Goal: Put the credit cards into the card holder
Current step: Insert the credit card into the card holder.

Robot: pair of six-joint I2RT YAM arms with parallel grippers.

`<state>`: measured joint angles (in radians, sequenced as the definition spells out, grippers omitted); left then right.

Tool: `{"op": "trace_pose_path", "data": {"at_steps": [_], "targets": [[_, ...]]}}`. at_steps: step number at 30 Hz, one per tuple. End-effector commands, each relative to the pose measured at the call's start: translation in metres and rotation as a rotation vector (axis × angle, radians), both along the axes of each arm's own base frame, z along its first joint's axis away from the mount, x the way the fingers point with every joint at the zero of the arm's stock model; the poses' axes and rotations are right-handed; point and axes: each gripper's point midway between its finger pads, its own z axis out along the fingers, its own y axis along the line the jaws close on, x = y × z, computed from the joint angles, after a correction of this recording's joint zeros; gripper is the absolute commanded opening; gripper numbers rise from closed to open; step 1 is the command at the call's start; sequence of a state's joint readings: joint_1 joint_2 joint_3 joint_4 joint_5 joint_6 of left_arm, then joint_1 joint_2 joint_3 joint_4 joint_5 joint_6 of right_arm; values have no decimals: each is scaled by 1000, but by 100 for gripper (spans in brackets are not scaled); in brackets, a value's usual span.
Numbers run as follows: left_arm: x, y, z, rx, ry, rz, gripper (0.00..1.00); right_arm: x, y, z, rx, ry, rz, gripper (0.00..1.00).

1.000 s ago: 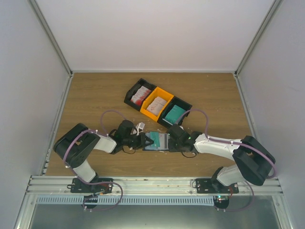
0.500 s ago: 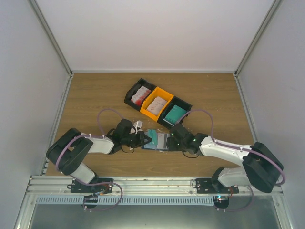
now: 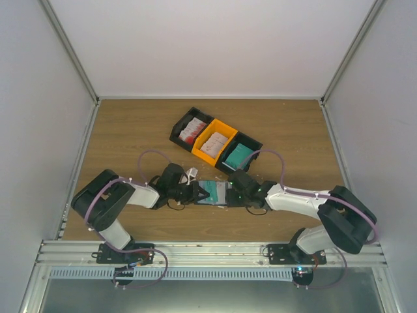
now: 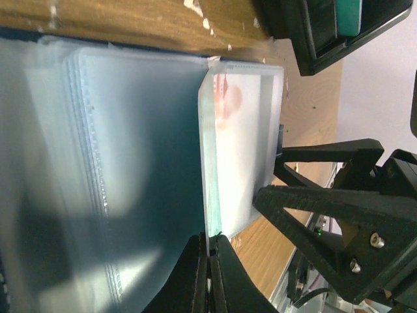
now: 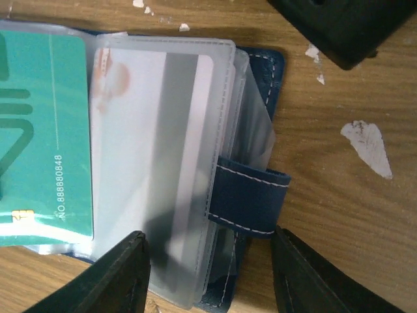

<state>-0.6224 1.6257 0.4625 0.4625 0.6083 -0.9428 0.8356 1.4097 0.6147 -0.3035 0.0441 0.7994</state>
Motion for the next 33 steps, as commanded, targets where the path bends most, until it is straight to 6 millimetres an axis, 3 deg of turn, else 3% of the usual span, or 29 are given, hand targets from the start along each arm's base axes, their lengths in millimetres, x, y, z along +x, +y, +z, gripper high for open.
{"op": "trace_pose_path", "data": {"at_steps": [1, 9, 14, 24, 33], "targets": [[-2, -11, 4, -48, 5, -42, 0, -5, -12, -15, -60, 42, -20, 50], [-1, -16, -3, -56, 32, -62, 0, -7, -13, -18, -63, 51, -24, 39], [6, -12, -13, -13, 30, -33, 0, -9, -15, -20, -69, 58, -24, 37], [-2, -11, -27, -9, 92, -45, 0, -11, -15, -23, -64, 70, -29, 31], [3, -20, -33, 16, 92, -82, 3, -9, -13, -22, -61, 70, -35, 29]]}}
